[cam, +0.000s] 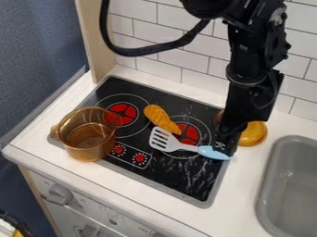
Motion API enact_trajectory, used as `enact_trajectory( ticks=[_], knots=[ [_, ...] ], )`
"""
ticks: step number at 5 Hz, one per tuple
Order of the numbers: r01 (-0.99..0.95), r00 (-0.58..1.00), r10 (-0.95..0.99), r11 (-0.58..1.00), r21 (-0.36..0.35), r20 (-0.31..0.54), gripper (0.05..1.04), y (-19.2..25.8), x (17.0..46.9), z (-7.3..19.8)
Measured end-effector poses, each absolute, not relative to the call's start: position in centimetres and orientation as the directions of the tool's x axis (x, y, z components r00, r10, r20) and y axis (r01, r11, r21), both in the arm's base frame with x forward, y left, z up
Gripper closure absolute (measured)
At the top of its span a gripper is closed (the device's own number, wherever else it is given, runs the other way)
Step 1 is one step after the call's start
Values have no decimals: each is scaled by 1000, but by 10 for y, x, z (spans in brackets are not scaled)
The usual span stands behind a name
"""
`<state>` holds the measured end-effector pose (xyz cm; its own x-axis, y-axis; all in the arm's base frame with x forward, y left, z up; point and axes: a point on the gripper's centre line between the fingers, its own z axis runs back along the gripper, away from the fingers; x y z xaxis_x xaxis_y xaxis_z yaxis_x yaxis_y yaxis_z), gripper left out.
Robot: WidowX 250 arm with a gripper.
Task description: Move the bronce lid to the left top corner of the stove
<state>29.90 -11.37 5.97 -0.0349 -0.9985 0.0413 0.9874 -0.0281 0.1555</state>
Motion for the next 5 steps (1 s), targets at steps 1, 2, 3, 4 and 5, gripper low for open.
enact_trajectory(
  ticks=[1, 2, 3, 4, 5],
  knots=[
    [991, -35, -999, -30, 129, 39, 85, -114, 297, 51],
    [992, -27, -994, -14, 123, 105, 85, -110, 298, 45],
    [996, -5, -988, 9, 89, 152, 85, -103, 304, 37],
    [996, -8, -982, 8, 85, 190, 85, -105, 322, 33],
    [994, -44, -986, -28, 103, 159, 85, -105, 344, 28]
  ],
)
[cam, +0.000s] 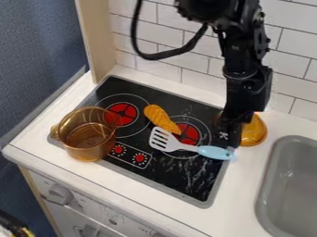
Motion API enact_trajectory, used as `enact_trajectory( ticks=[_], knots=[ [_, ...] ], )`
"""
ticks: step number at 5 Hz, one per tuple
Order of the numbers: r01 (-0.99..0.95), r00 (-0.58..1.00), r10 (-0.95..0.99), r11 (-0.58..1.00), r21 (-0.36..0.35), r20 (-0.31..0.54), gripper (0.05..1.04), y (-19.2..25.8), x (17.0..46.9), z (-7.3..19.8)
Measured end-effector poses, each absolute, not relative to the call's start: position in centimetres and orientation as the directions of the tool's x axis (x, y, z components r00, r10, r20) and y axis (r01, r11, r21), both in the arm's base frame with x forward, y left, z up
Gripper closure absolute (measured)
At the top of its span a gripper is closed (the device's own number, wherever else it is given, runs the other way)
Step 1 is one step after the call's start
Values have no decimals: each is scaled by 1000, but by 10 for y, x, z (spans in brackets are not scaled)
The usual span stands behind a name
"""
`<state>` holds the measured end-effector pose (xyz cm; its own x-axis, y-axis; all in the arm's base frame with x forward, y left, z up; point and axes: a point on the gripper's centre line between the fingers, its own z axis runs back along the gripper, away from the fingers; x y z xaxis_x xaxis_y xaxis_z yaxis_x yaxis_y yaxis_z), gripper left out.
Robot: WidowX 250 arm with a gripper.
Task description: Move the bronce lid to the left top corner of the stove
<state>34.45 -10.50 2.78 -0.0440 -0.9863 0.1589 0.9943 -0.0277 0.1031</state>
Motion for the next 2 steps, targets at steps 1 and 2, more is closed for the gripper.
enact_trajectory(
  ticks=[1, 2],
  knots=[
    [993, -71, -988, -57, 105, 135, 85, -108, 364, 24],
    [992, -72, -992, -61, 107, 102, 85, -106, 378, 22]
  ],
)
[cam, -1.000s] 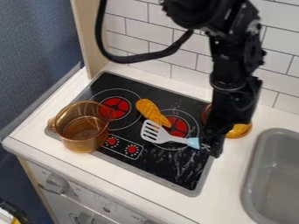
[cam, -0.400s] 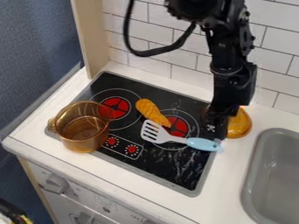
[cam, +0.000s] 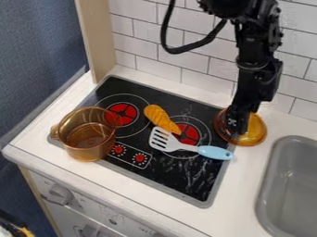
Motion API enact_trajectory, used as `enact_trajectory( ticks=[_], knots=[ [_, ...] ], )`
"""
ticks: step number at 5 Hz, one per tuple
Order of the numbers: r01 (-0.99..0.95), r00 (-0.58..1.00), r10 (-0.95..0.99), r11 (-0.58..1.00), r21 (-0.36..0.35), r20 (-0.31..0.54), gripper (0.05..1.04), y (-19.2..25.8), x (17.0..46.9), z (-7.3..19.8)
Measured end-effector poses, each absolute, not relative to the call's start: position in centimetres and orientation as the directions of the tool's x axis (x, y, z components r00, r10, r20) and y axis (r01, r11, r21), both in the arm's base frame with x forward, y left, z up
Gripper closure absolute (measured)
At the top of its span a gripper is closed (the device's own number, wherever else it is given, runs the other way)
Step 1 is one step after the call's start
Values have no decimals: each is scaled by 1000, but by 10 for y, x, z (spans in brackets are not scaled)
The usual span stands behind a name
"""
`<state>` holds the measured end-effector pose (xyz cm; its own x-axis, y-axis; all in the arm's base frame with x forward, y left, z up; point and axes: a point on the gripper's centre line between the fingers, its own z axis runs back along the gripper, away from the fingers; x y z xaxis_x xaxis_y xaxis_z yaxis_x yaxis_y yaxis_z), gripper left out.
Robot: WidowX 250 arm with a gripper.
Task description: Move the bronce lid to the left top corner of the stove
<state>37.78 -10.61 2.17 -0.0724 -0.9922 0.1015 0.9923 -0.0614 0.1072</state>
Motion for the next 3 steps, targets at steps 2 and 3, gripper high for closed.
enact_trajectory(
  ticks=[2, 3],
  knots=[
    [994, -83, -994, -78, 78, 72, 134, -105, 390, 3],
    [993, -97, -992, -91, 81, 78, 414, -108, 396, 2]
  ],
)
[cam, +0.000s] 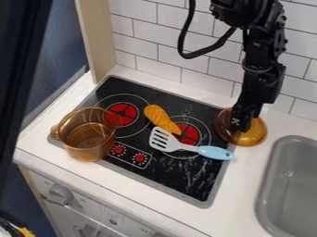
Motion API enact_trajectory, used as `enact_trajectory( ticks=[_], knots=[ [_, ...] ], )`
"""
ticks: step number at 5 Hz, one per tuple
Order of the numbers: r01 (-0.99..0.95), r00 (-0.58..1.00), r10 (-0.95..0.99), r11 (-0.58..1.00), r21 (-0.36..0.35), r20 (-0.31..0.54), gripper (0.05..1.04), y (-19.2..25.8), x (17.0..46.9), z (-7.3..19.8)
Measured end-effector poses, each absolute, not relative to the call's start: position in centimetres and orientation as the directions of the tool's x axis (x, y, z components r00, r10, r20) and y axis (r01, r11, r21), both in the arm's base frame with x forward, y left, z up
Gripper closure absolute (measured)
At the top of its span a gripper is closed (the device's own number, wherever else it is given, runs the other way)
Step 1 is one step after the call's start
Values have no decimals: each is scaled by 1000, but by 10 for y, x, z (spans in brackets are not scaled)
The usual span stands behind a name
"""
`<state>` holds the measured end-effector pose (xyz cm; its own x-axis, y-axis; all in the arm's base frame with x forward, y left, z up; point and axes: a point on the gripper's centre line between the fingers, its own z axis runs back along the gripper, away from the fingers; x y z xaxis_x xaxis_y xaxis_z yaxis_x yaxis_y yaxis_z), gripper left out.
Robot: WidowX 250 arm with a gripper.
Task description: Move the bronce lid to the left top corner of the stove
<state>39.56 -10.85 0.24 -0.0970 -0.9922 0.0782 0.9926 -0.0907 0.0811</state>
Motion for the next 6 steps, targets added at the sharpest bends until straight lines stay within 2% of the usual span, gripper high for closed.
enact_trajectory(
  ticks=[1, 3, 4, 5, 6],
  knots=[
    [992, -86, -994, -79, 96, 73, 674, -107, 395, 2],
    [991, -86, -993, -77, 107, 76, 704, -106, 389, 6],
    [990, -87, -993, -77, 120, 82, 704, -105, 381, 19],
    [984, -67, -994, -51, 172, 88, 704, -100, 374, 53],
    [979, 15, -996, 32, 202, 85, 704, -74, 369, 73]
  ],
)
